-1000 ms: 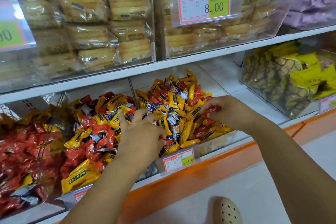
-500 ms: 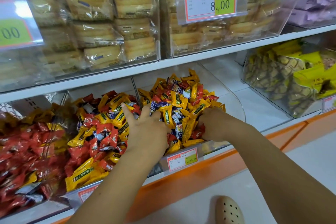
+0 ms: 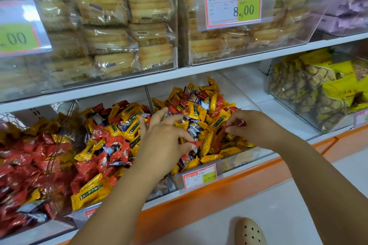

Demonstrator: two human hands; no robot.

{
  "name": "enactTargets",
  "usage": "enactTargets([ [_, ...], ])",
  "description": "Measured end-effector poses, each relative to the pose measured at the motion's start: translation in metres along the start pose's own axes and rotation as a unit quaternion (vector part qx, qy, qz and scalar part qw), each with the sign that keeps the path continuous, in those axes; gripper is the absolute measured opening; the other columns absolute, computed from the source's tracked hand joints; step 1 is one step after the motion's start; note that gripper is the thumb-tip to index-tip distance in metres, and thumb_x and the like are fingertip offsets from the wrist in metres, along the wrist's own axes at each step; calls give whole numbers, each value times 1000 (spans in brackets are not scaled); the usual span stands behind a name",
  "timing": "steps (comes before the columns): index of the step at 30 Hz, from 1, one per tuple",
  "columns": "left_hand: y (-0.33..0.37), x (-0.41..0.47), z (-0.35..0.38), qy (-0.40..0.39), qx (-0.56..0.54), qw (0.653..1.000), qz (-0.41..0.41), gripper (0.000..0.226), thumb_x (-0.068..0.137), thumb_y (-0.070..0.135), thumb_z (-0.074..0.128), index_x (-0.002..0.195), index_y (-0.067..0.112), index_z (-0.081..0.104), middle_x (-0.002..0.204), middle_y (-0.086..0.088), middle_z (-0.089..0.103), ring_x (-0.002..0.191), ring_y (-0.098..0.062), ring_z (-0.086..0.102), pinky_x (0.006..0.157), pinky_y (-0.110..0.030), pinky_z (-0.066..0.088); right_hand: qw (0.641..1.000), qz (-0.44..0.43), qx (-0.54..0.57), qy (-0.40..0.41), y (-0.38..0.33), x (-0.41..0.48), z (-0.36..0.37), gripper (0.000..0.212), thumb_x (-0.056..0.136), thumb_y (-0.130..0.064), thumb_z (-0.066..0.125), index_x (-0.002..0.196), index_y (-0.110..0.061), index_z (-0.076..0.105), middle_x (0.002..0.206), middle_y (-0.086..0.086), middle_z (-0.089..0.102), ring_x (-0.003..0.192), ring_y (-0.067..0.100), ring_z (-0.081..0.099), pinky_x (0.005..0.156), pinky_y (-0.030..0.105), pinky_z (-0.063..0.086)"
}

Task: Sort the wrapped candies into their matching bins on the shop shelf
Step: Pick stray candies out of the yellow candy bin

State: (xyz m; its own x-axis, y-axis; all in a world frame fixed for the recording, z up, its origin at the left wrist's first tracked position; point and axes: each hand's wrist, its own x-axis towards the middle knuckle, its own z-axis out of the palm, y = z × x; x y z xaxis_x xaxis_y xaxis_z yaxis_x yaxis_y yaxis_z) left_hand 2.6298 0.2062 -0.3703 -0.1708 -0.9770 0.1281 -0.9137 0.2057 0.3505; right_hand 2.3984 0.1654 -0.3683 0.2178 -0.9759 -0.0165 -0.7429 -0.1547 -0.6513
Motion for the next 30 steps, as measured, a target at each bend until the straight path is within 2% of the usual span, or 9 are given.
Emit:
enactTargets([
  [5,0,-3,-15,72,-166,983,29,6,86,33,67,80,34,65,121,23,58,124,2,42,94,1,18,998,-6,-27,-55,-4,-6,-5,16,94,-26,59,106,-34,61,96,-8,55,89,10,54,66,15,38],
  [8,2,-8,-19,82,-224,971,6,8,90,32,61,83,32,60,93,20,66,89,-1,62,78,-16,48,986,-2,-127,-113,-12,-5,9,33,94,-27,57,127,-32,56,108,-12,55,101,8,52,80,20,40],
  [10,0,-11,-22,92,-257,962,-9,9,91,30,60,83,32,59,84,15,67,80,-1,63,74,-26,53,973,6,-206,-106,-13,0,23,37,92,-31,58,129,-30,54,117,-6,60,106,14,54,83,27,45],
  [14,-6,-18,-31,92,-355,929,-37,10,92,24,60,82,22,60,85,7,67,71,-9,66,58,-19,53,955,24,-293,-49,-13,8,40,32,86,-33,59,117,-35,51,100,-1,63,91,20,59,66,28,44],
  [17,-19,-23,-39,91,-380,918,-63,12,92,24,60,81,21,59,87,4,67,56,-14,63,55,-26,54,963,26,-266,-26,-14,9,42,13,79,-28,63,80,-32,50,85,-5,59,80,17,55,59,25,39],
  [19,-30,-27,-42,90,-390,913,-72,10,92,24,60,83,21,61,87,3,67,62,-16,65,58,-35,57,969,37,-243,-28,-18,7,37,20,77,-25,63,65,-31,48,77,-7,56,76,15,55,55,25,37],
  [23,-57,-41,-53,114,-372,917,-83,11,91,23,62,81,25,59,83,16,65,70,-7,61,59,-28,55,964,14,-256,63,-52,-7,15,26,86,-24,59,64,-35,51,66,-8,58,60,10,53,49,24,36],
  [26,-89,-59,-69,152,-299,936,-109,11,90,29,65,81,31,58,82,2,68,80,-19,65,73,-38,54,970,-87,-156,164,-97,-19,34,22,87,-25,62,67,-31,55,65,-9,56,54,6,50,48,26,37],
  [30,-151,-89,-98,257,-160,932,-199,5,87,28,68,88,28,63,64,12,56,64,-9,56,59,-25,39,972,-209,-23,104,-182,-13,107,18,86,-27,65,72,-34,57,68,-22,52,70,-8,51,58,13,36],
])
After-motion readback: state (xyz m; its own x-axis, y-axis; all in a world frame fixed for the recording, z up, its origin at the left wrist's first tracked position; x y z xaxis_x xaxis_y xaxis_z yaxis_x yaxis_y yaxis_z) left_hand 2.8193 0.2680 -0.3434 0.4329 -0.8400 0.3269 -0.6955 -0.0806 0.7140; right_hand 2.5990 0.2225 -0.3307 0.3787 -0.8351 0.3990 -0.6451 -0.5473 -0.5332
